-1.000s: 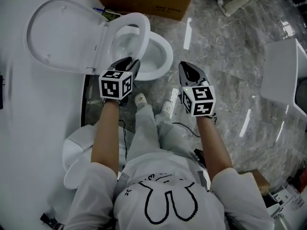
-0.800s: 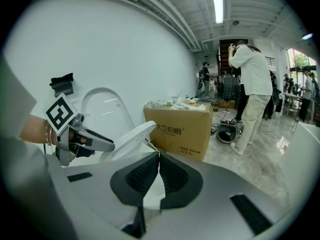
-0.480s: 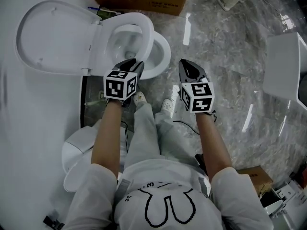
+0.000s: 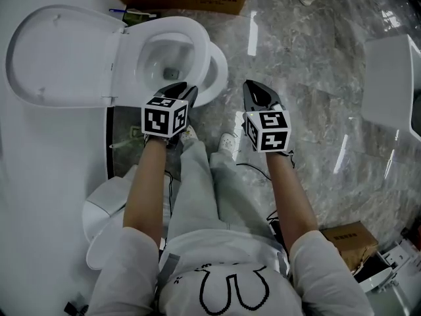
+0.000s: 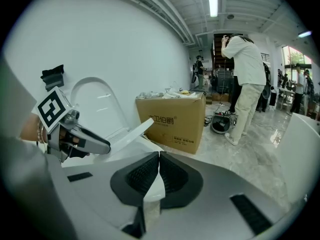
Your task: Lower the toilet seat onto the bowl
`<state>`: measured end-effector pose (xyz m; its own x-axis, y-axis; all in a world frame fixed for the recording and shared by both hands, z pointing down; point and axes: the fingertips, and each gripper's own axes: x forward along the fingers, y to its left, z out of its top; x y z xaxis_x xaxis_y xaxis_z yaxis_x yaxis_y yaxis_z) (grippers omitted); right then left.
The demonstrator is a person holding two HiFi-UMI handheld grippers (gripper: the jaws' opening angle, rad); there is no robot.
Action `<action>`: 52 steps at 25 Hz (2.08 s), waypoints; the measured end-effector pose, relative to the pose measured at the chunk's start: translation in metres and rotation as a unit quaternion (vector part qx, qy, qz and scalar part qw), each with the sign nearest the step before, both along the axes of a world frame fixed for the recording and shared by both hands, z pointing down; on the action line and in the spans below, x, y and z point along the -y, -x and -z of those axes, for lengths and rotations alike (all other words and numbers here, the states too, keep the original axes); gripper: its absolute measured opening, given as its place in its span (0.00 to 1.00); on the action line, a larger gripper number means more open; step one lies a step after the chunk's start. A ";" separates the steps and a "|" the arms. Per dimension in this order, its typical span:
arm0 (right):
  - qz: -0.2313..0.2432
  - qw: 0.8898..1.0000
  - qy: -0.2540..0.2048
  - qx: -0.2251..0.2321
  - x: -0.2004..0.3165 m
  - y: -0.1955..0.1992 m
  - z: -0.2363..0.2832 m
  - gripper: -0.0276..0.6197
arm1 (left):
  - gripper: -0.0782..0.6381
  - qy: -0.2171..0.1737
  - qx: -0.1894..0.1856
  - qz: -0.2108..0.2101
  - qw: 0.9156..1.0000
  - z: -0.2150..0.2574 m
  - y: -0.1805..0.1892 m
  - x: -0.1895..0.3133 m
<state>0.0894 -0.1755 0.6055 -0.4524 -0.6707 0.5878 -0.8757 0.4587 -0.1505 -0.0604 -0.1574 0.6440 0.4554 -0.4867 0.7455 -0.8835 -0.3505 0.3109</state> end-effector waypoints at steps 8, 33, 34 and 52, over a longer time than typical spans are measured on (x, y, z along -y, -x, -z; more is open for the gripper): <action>-0.013 1.000 0.025 -0.010 -0.006 -0.019 -0.036 0.09 | 0.29 0.030 0.009 -0.019 0.999 -0.039 -0.020 -0.002; -0.025 0.996 0.082 -0.032 -0.009 -0.046 -0.128 0.09 | 0.26 0.103 0.038 -0.030 0.994 -0.145 -0.048 -0.004; -0.026 0.996 0.085 -0.033 -0.010 -0.047 -0.131 0.09 | 0.26 0.106 0.038 -0.027 0.993 -0.148 -0.049 -0.004; -0.035 0.990 0.133 -0.038 -0.017 -0.043 -0.191 0.09 | 0.23 0.135 0.075 -0.051 0.987 -0.203 -0.056 0.001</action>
<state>0.1324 -0.1586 0.7962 -0.3580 -0.5159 0.7783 -0.9175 0.3492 -0.1905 -0.0048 -0.1586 0.8468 0.3665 -0.2194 0.9042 -0.8911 -0.3622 0.2733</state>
